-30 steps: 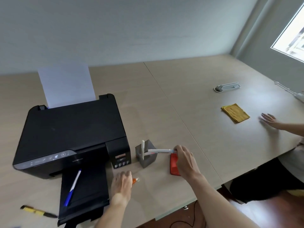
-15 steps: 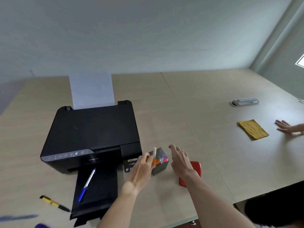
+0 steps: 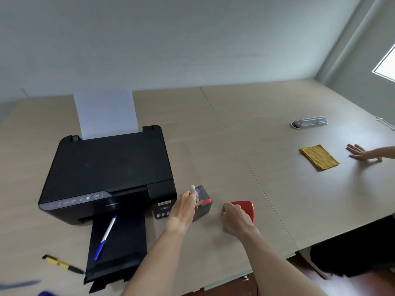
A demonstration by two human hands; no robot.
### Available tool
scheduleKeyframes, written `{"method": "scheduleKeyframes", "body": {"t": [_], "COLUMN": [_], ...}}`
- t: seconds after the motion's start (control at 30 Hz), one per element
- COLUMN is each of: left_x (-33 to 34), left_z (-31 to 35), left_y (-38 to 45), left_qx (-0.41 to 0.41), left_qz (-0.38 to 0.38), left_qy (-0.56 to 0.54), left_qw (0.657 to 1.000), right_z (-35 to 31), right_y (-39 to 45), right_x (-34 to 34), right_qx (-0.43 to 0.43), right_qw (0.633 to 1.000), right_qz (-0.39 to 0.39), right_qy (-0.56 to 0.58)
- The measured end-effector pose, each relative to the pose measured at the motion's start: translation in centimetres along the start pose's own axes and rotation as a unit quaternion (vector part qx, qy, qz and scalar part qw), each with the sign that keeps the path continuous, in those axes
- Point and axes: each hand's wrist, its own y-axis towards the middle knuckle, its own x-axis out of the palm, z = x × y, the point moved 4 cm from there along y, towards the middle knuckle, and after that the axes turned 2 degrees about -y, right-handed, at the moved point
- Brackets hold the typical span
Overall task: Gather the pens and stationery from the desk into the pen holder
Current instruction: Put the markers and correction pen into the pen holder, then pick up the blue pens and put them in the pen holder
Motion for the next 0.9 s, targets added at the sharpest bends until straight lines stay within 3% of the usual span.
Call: {"method": "scheduleKeyframes", "body": {"t": [0.2, 0.33, 0.73, 0.9], "left_x": [-1.6, -2.9, -8.7, -8.4], "left_z": [-1.3, -5.7, -20.7, -24.3], "left_y": [-3.1, -8.1, -24.5, -29.7], "left_qx": [0.009, -0.006, -0.227, -0.355], "left_qz": [-0.003, 0.011, 0.189, 0.134], "left_qy": [-0.076, -0.064, 0.019, 0.053], "left_qw": [0.997, 0.998, 0.955, 0.924], "right_z": [-2.4, -5.8, -21.7, -27.2], "right_y": [-2.4, -3.6, -5.0, -6.1], "right_x": [3.7, 6.7, 13.2, 16.9], "right_qx": [-0.04, -0.092, -0.301, -0.374], "right_qw": [0.999, 0.994, 0.949, 0.916], "right_qz": [-0.013, -0.054, -0.071, -0.102], "right_qy": [-0.016, -0.008, -0.063, -0.099]}}
